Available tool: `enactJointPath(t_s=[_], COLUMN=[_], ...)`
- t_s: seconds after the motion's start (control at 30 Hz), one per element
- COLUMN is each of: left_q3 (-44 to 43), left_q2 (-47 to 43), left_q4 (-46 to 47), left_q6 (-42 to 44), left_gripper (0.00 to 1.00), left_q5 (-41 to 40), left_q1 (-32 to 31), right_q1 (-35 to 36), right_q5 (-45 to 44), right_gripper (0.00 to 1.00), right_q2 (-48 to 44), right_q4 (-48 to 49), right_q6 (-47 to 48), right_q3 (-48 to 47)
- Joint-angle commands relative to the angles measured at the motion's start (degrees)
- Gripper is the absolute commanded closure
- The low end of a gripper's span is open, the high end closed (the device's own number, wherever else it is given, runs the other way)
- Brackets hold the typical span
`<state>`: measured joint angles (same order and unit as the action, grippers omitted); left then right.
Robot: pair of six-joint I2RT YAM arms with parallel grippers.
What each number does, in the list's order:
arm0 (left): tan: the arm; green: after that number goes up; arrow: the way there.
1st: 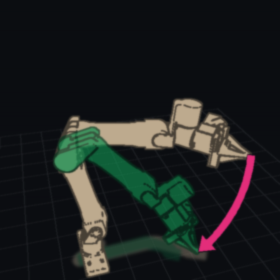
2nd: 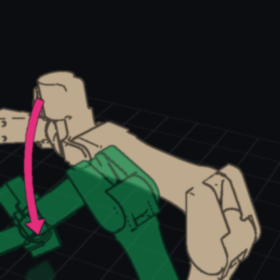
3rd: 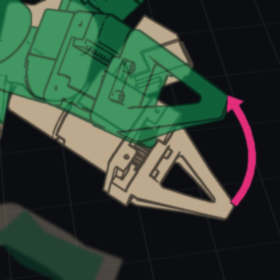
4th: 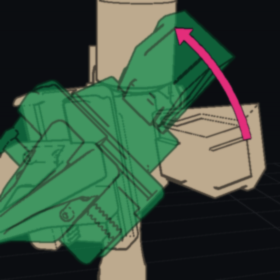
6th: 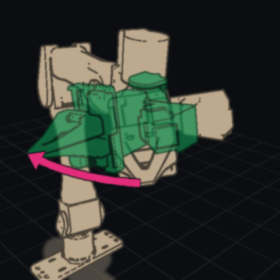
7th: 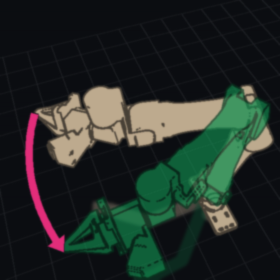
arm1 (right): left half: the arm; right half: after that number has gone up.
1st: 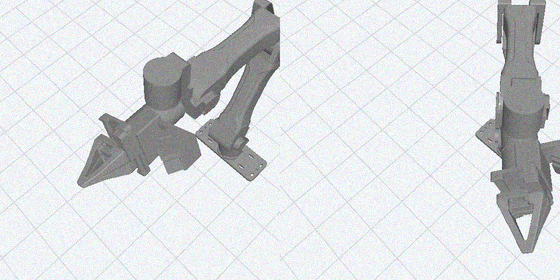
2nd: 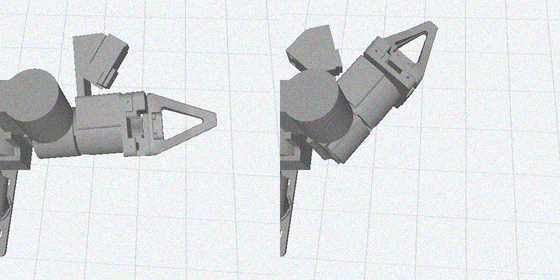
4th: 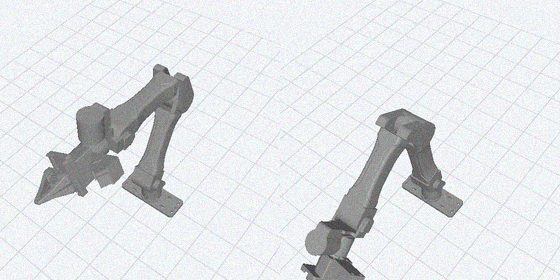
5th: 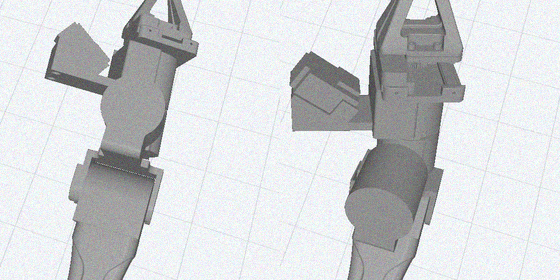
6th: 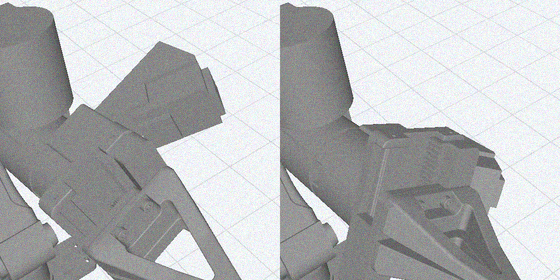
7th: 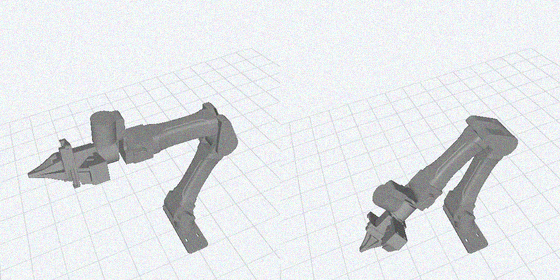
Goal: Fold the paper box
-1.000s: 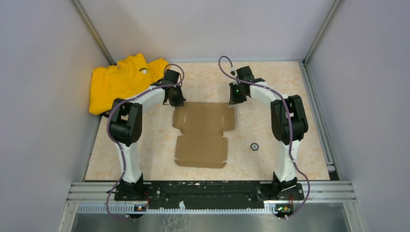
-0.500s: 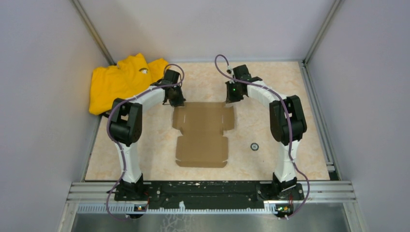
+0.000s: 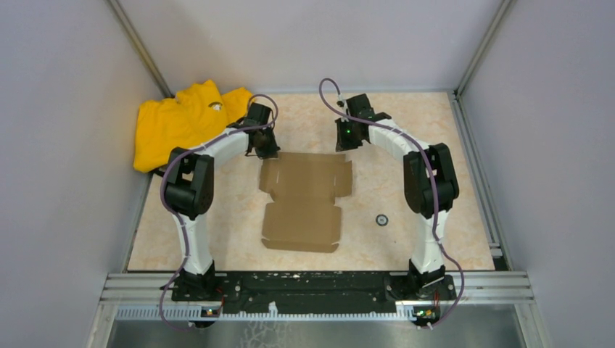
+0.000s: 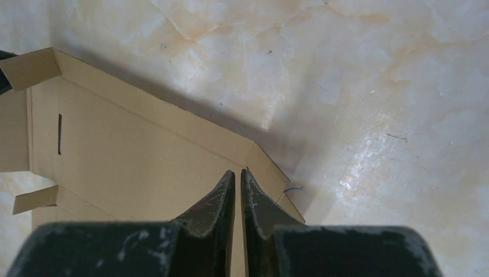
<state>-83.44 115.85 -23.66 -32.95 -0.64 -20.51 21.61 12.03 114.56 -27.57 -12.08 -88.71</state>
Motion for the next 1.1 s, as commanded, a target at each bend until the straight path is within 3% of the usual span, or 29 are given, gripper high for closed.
enactJointPath(t_s=[0.0,0.33,1.07], left_q3=[-2.2,-2.4,-3.0], left_q2=[0.1,-0.4,-0.1], left_q4=[-0.7,-1.2,-1.1], left_q6=[0.4,1.2,0.7], left_gripper=[1.0,1.0,1.0], left_q5=[-0.6,-1.6,-0.9], left_q1=[-0.3,0.1,0.3], right_q1=[0.5,-5.7,-3.3], right_q5=[-3.8,-6.2,-0.4], right_gripper=[0.92,0.94,0.94], right_q2=[-1.1,-3.9,0.1], right_q4=[-0.2,-2.1,-0.9], right_q6=[-0.5,-0.5,-0.8], right_q3=[-2.6,1.9,0.5])
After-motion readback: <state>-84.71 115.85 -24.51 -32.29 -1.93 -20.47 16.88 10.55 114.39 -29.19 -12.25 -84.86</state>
